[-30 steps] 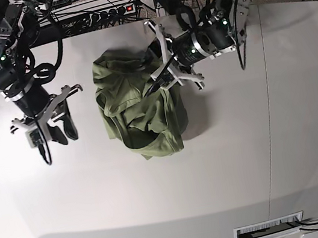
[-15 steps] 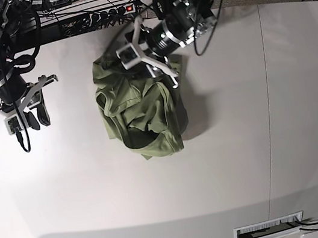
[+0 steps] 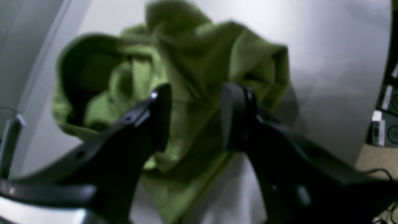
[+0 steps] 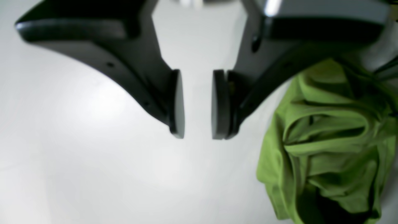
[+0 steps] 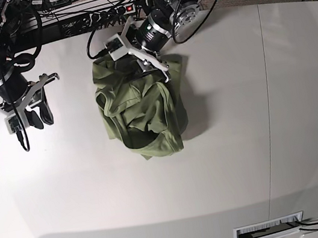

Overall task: Fold the T-shirt properly
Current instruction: 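Drag the green bundle with the left gripper away from the right gripper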

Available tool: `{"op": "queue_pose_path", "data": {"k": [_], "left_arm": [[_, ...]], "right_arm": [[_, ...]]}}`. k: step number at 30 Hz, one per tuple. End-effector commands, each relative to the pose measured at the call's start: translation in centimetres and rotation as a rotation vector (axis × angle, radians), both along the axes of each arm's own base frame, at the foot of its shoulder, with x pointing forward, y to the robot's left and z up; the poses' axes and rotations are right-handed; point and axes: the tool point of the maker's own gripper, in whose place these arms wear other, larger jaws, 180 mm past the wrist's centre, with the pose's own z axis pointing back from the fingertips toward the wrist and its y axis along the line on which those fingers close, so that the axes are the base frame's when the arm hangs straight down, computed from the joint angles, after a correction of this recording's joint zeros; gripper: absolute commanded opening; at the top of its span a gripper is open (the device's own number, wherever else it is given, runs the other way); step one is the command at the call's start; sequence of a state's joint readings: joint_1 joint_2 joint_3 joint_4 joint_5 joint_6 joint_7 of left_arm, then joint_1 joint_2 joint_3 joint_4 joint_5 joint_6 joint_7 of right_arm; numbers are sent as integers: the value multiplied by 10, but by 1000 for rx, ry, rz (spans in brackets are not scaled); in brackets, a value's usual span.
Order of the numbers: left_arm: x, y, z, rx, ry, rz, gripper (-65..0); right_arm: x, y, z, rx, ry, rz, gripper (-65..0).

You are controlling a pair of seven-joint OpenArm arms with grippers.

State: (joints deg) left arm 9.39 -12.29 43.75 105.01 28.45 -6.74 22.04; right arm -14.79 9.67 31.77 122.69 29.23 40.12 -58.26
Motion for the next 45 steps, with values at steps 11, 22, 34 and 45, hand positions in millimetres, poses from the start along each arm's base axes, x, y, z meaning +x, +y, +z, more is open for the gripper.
{"op": "queue_pose_path", "data": {"k": [11, 22, 34, 45], "left_arm": [[23, 3, 14, -29, -95, 52, -624], [45, 55, 11, 202, -244, 221, -650], [31, 94, 62, 218, -354, 324, -650], [57, 146, 63, 290, -375, 450, -650]], "right_arm": [[5, 4, 15, 15, -56, 22, -491], [6, 1, 18, -1, -61, 28, -491], [7, -1, 21, -15, -67, 36, -491], [6, -1, 20, -16, -63, 35, -491]]}}
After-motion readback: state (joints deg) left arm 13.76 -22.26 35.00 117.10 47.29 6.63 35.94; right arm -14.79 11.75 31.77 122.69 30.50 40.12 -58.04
